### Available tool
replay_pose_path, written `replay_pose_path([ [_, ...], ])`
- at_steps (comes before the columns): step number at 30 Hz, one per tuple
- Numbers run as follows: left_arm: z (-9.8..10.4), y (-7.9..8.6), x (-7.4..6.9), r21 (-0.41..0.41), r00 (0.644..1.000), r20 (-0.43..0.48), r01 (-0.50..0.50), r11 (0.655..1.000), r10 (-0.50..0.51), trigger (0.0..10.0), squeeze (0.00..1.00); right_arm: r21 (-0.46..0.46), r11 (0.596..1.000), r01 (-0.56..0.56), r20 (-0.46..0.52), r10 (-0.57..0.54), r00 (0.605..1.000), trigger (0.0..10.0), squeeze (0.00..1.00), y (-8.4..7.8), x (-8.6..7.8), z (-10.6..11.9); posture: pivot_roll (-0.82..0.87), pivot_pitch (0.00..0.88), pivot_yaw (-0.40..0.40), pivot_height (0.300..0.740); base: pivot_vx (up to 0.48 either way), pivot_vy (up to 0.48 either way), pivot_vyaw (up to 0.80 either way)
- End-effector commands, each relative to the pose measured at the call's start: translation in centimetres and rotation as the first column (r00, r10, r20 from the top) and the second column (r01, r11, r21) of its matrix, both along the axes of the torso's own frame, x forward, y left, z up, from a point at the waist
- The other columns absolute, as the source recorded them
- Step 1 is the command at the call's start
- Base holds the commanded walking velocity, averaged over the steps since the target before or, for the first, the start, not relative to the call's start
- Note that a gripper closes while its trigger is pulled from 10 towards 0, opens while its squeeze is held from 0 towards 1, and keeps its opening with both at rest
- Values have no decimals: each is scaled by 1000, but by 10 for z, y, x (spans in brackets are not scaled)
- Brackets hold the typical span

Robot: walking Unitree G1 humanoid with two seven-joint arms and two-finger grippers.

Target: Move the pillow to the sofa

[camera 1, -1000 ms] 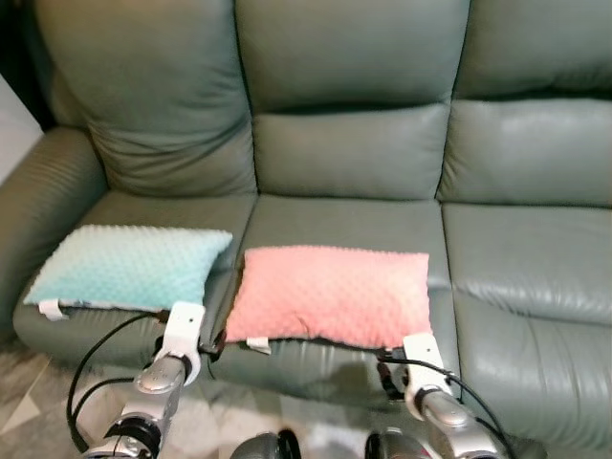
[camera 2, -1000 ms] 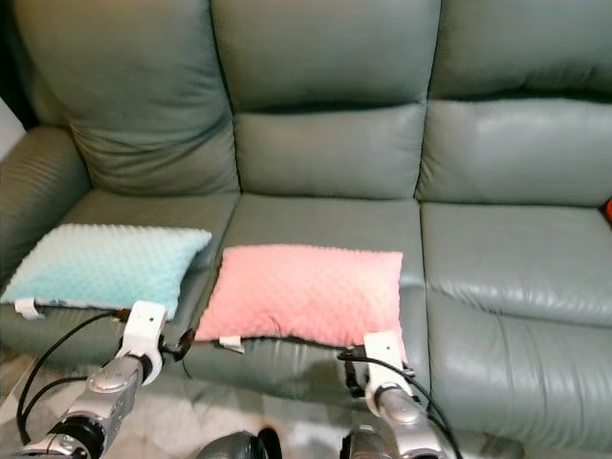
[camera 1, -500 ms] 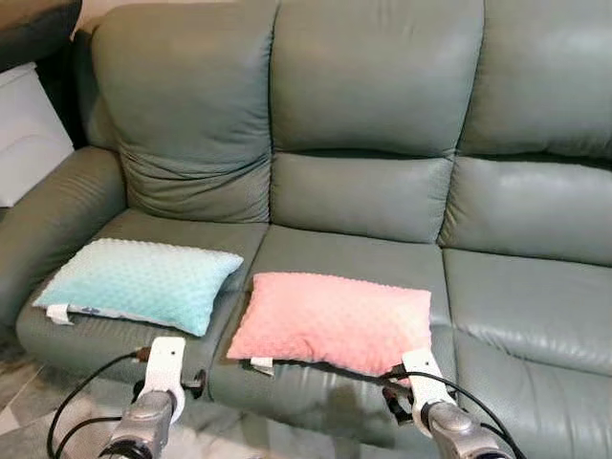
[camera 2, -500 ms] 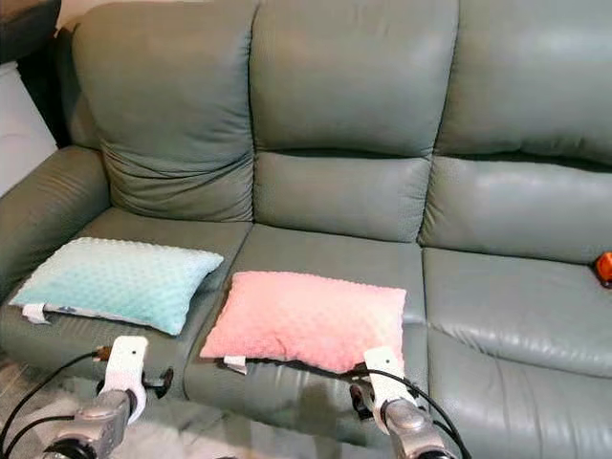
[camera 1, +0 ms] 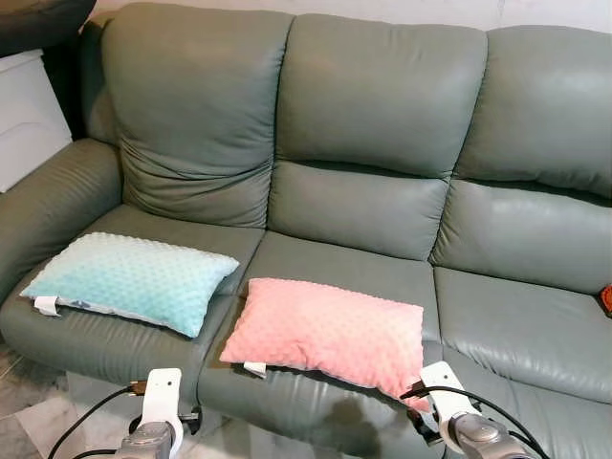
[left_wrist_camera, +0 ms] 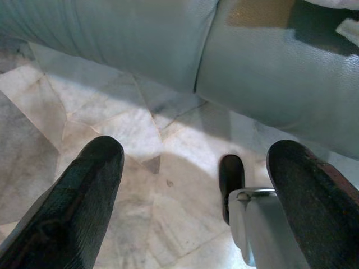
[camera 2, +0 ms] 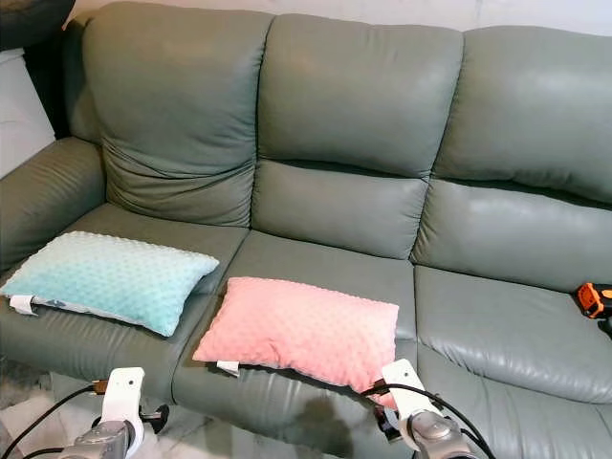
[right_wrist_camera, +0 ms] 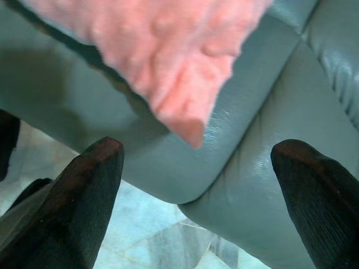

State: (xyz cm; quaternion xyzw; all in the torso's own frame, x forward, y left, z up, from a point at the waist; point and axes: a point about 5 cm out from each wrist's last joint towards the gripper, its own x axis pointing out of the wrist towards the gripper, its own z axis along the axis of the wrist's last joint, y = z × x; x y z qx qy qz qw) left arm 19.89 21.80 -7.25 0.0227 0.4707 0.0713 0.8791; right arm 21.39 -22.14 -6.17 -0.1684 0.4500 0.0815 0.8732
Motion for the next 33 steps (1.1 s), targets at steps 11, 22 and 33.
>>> replay_pose_path([
  [11,5,4,7,14,998,5,55,998,-55,10000,0,43,997,66,19,-67,998,10000,0,16,0,-4,-65,0,30,740,0,0,0],
  [22,2,7,2,0,1000,-2,19,1000,-19,10000,0,24,999,30,35,-30,999,10000,0,18,-1,-4,-68,0,46,740,0,0,0],
  [33,1,10,-3,10,999,-21,28,1000,-28,10000,0,22,999,41,39,-42,998,10000,0,12,0,-2,-74,0,56,740,-107,0,0],
])
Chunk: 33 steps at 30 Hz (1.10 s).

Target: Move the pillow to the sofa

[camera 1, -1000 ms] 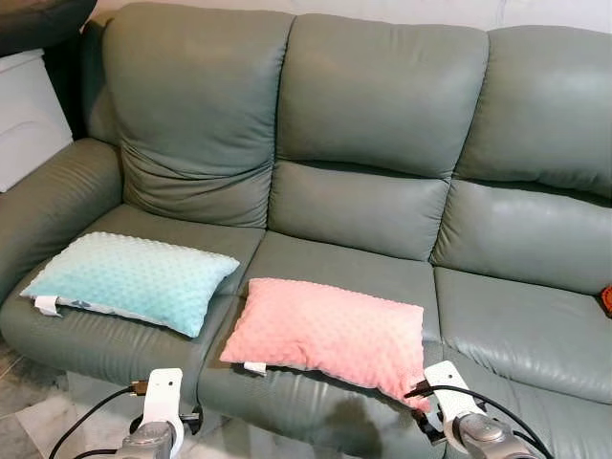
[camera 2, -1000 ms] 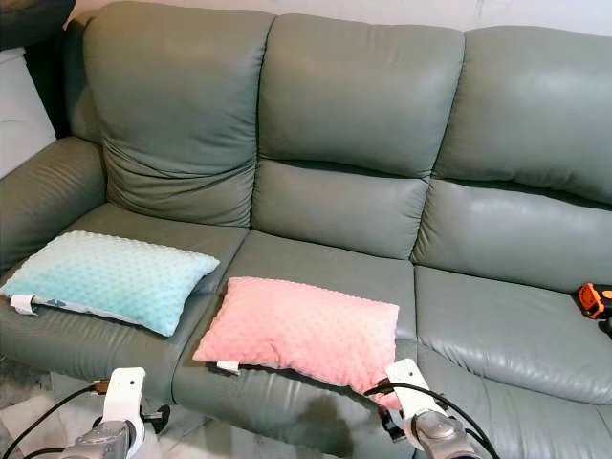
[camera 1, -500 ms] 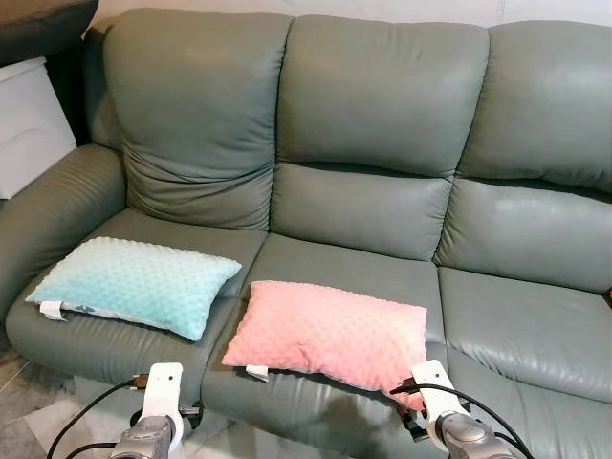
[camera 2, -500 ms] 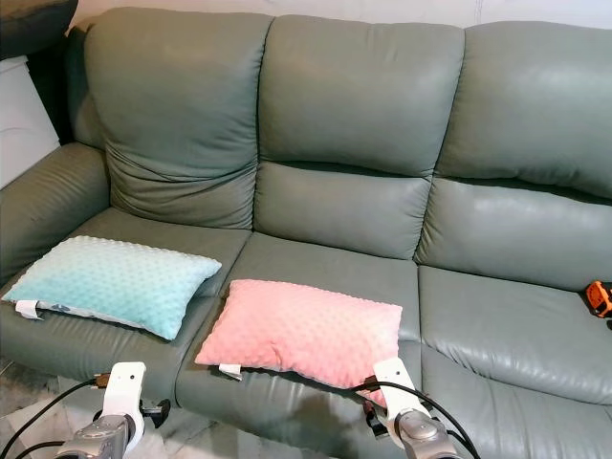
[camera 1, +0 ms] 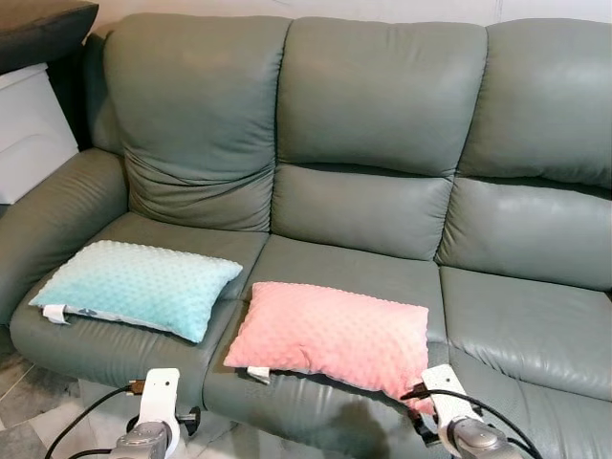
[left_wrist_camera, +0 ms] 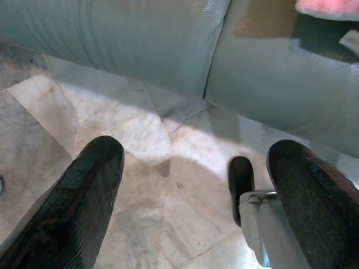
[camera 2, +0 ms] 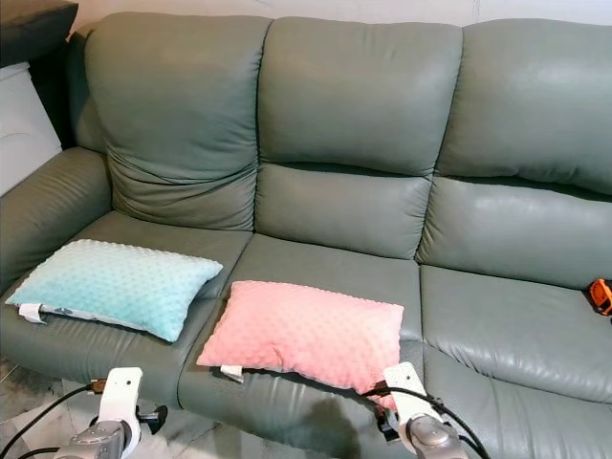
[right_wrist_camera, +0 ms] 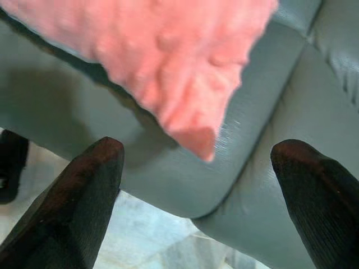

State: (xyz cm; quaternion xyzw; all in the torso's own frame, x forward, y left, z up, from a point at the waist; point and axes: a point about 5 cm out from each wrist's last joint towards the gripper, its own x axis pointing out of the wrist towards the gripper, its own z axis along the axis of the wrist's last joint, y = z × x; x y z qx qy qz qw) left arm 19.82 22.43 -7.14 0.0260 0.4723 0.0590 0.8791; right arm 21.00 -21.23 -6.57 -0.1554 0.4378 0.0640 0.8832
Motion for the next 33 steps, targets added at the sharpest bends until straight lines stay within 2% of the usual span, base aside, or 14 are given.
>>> replay_pose_path([
  [1,-1,4,-3,16,1000,-18,3,1000,-3,10000,0,11,1000,5,8,-5,1000,10000,0,4,5,2,-76,0,57,740,-337,0,0],
  [6,-1,5,-5,14,1000,-23,2,1000,-2,10000,0,21,1000,0,11,0,1000,10000,0,14,9,2,-80,0,61,740,-354,0,0],
  [15,-2,3,-5,13,1000,-26,12,1000,-11,10000,0,18,1000,-9,14,9,1000,10000,0,18,13,4,-83,0,58,740,-359,0,0],
  [20,-2,1,-4,7,1000,-25,9,1000,-9,10000,0,9,1000,-3,6,3,1000,10000,0,9,8,3,-85,0,57,740,-360,0,0],
  [22,-2,1,-4,5,1000,-25,8,1000,-8,10000,0,0,1000,5,-1,-5,1000,10000,0,-1,2,1,-88,0,57,740,-352,0,0],
  [28,-2,1,-4,6,1000,-26,9,1000,-9,10000,0,-9,1000,12,-8,-12,1000,10000,0,-10,-3,0,-93,0,58,740,-334,0,0],
  [33,-2,1,-4,11,1000,-26,12,1000,-12,10000,0,-15,1000,10,-9,-10,1000,10000,0,-11,-5,0,-94,0,57,740,0,0,0],
])
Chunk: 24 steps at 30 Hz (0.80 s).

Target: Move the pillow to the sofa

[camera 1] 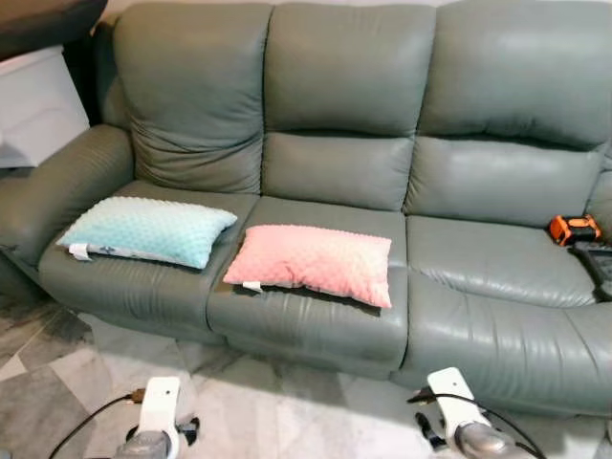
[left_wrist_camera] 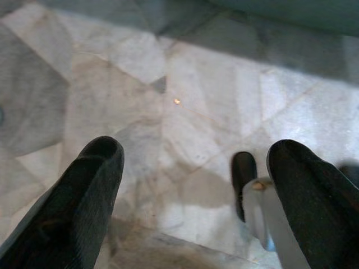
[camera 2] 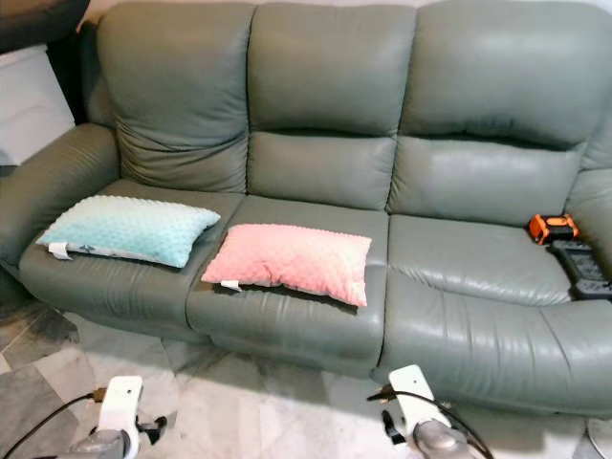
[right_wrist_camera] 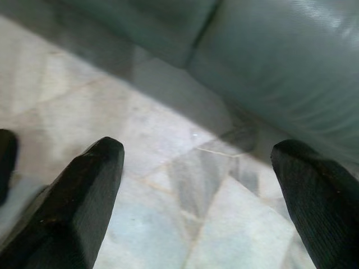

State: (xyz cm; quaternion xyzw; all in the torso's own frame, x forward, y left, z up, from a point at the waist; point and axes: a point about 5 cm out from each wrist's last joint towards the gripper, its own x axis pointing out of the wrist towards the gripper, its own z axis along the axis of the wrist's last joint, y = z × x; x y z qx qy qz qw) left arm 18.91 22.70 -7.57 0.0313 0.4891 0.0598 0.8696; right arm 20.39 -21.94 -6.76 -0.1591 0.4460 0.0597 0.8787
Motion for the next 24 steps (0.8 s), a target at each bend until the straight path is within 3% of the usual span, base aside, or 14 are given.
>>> replay_pose_path([
  [1,2,-1,5,8,1000,14,12,1000,-12,10000,0,-4,1000,1,8,-1,1000,10000,0,-3,2,2,-96,0,56,740,0,0,0],
  [8,3,-1,7,25,1000,16,27,999,-27,10000,0,-5,1000,-10,19,10,1000,10000,0,14,10,2,-99,0,58,740,0,0,0],
  [24,9,-2,18,29,998,45,53,998,-54,10000,0,-19,999,-28,28,28,999,10000,0,18,18,6,-106,0,61,740,0,0,-772],
])
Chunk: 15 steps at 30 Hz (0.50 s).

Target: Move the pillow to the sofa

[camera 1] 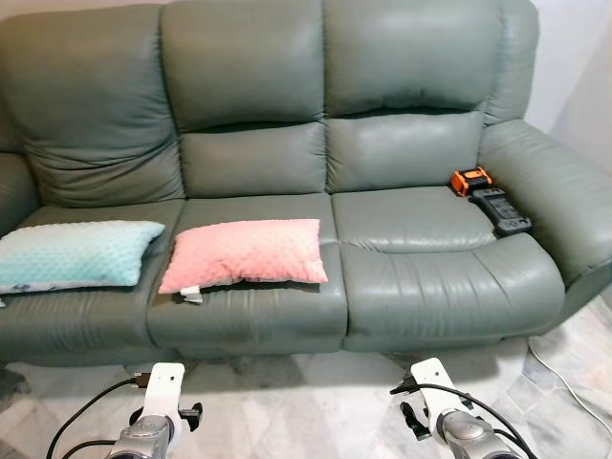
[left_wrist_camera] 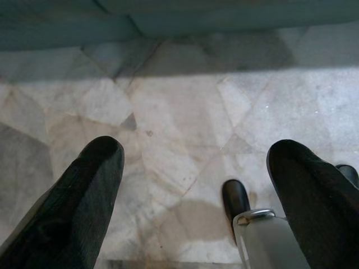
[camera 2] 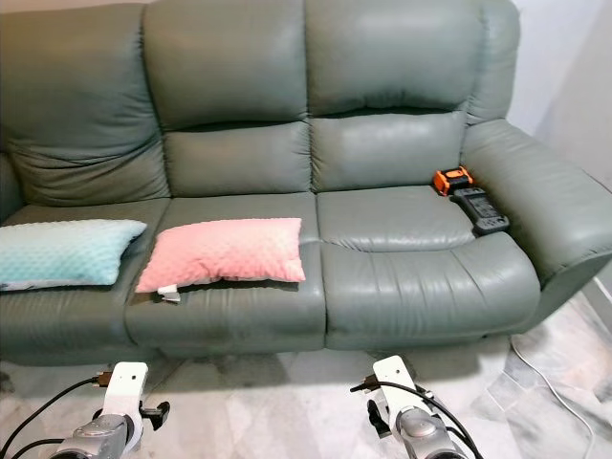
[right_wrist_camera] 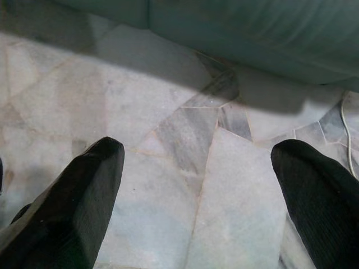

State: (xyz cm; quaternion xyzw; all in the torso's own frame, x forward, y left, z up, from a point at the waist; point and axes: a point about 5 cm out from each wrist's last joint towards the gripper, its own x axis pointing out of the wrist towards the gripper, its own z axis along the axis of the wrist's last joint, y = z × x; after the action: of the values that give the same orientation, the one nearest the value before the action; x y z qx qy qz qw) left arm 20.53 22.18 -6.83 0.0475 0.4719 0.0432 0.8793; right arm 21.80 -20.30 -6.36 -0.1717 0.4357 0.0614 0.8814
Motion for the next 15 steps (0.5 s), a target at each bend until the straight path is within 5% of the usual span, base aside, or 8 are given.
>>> replay_pose_path([
  [1,2,3,2,15,1000,10,8,1000,-8,10000,0,-1,1000,-11,6,11,1000,10000,0,1,4,2,-106,0,61,740,0,0,-769],
  [15,5,5,7,22,1000,26,11,1000,-11,10000,0,-19,1000,-14,-9,14,1000,10000,0,-9,-4,0,-107,0,66,740,0,0,-769],
])
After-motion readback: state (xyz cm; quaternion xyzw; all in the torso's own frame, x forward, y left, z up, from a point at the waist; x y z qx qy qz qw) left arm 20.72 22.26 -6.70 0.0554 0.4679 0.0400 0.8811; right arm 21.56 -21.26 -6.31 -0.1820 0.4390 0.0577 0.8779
